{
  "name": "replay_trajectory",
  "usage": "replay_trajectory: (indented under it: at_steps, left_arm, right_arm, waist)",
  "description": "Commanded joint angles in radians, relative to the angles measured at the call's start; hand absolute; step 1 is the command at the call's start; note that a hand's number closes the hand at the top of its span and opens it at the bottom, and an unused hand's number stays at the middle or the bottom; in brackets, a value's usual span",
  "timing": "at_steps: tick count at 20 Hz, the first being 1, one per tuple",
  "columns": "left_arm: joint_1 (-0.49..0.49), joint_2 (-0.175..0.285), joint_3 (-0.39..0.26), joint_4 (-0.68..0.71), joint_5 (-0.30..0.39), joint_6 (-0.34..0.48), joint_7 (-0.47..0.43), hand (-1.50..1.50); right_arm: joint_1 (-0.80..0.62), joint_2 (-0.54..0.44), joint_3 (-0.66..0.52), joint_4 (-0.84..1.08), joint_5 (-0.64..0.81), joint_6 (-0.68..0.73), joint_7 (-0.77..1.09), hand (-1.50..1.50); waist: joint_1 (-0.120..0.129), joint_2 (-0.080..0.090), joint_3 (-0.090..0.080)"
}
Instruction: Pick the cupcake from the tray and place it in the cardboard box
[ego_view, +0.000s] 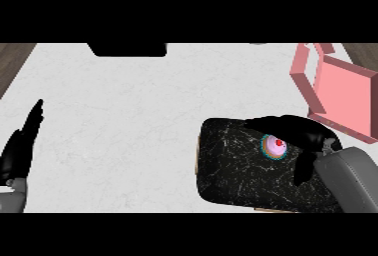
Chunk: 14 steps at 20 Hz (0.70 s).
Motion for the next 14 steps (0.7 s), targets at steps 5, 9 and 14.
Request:
replay_trajectory:
  at_steps: [5,9,14]
  left_arm:
    - [-0.008,0.026,0.047,-0.048,0.012,-0.056,0.052,0.00]
    - [0.008,-0.017,0.041,-0.008,-0.032,-0.016,-0.007,0.00]
    - [0.000,-0.044,0.057,0.068,-0.037,-0.005,-0.071,0.00]
  right_arm:
    - [0.009,0.084,-0.008,0.073,0.114,-0.252,-0.049,1.50]
    - [-0.043,0.116,-0.028,0.101,0.160,-0.304,-0.033,1.50]
    - [-0.036,0.118,-0.072,0.077,0.185,-0.418,-0.049,1.50]
  waist:
    - [0.005,0.001,0.001]
    - [0.003,0.001,0.000]
    - [-0.002,0.001,0.000]
